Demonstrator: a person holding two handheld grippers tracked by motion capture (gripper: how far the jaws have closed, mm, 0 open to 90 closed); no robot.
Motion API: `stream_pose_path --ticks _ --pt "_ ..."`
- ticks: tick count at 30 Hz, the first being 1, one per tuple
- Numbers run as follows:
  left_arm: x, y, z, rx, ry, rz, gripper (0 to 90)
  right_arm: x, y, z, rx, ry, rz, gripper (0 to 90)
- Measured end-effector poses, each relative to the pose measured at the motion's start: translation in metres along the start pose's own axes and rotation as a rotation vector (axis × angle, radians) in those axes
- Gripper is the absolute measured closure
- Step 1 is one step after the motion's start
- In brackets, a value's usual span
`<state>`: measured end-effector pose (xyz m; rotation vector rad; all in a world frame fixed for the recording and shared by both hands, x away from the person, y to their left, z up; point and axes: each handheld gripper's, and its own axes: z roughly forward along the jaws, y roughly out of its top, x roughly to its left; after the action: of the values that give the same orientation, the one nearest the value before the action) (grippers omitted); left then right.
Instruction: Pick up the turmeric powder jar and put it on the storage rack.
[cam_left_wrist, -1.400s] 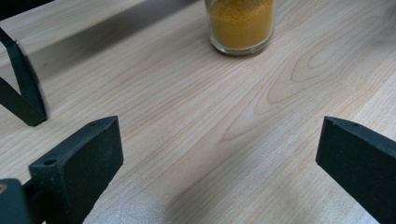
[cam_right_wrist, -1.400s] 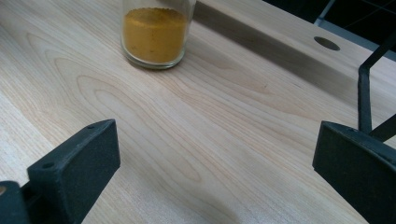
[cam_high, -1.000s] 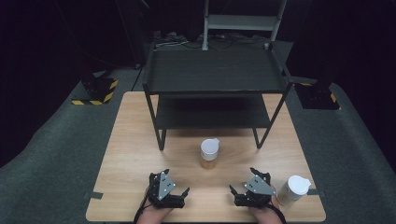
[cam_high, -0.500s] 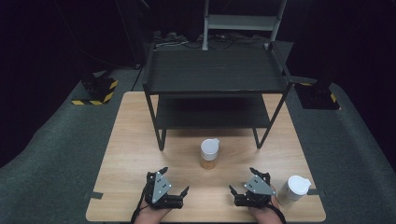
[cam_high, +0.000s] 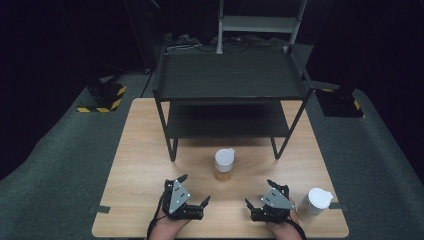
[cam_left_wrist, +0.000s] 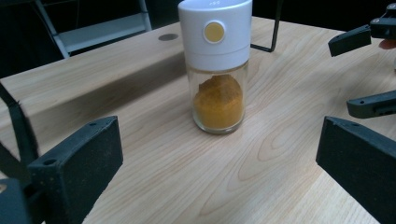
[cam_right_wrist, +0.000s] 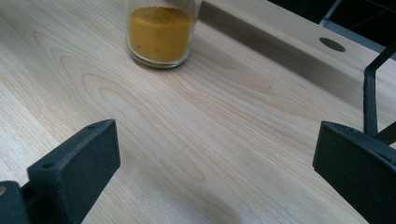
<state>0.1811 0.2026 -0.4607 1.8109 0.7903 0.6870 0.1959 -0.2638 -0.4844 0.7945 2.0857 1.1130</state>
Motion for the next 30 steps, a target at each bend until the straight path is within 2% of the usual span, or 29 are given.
stream_pose_path --ticks 5,12,30 --pt "0.003 0.003 0.005 -0.017 -0.015 -0.034 0.7 0.0 0.0 0.0 0.0 0.001 -0.002 0.0" --pt "0.002 0.008 0.015 -0.023 -0.012 -0.019 0.6 0.0 0.0 0.0 -0.002 0.001 0.003 0.0" --pt "0.002 0.017 0.044 -0.036 -0.03 -0.02 0.5 -0.001 -0.002 0.0 -0.011 0.002 0.004 0.0"
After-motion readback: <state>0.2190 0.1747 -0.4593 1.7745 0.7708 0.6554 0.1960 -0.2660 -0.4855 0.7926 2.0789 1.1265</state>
